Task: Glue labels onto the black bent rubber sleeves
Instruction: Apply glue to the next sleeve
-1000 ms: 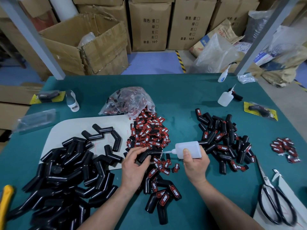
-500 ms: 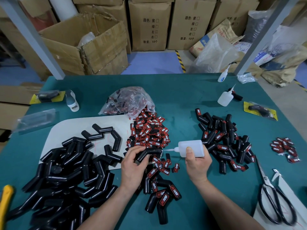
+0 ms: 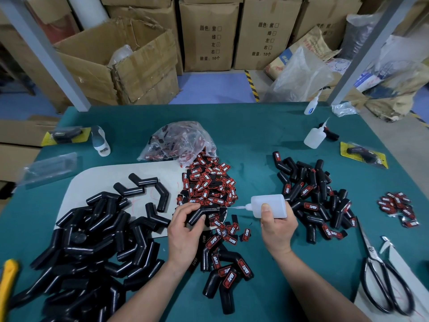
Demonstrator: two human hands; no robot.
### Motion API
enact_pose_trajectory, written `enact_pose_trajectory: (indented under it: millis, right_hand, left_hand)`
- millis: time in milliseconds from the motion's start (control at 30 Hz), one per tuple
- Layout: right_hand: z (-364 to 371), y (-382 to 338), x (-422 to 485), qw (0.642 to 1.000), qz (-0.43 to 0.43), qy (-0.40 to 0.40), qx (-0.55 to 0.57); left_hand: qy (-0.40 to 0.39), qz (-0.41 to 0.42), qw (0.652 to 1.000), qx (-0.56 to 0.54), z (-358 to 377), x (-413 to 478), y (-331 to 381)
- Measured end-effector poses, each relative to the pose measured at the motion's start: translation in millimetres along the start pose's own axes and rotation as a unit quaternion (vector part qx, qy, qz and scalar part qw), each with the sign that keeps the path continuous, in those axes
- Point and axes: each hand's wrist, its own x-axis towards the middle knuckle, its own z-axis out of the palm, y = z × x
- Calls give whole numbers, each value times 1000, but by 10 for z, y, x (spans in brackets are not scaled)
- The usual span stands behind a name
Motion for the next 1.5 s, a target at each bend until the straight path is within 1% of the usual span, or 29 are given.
enact_pose_trajectory:
  millis: [533,900,1500]
  right_hand:
    - [10,-11,-5,1000,-6,7,-10]
    - [8,-38,-11,1000,-13,-5,-3]
    - [17,-43,-25,1000,-13,-8,-5]
  left_hand:
    - [-6,6,1000,-5,-10,-11,-9]
    - [-6,5,1000,0,-11,-12,-17]
    - [11,-2,1000,-16,12,-5,-22]
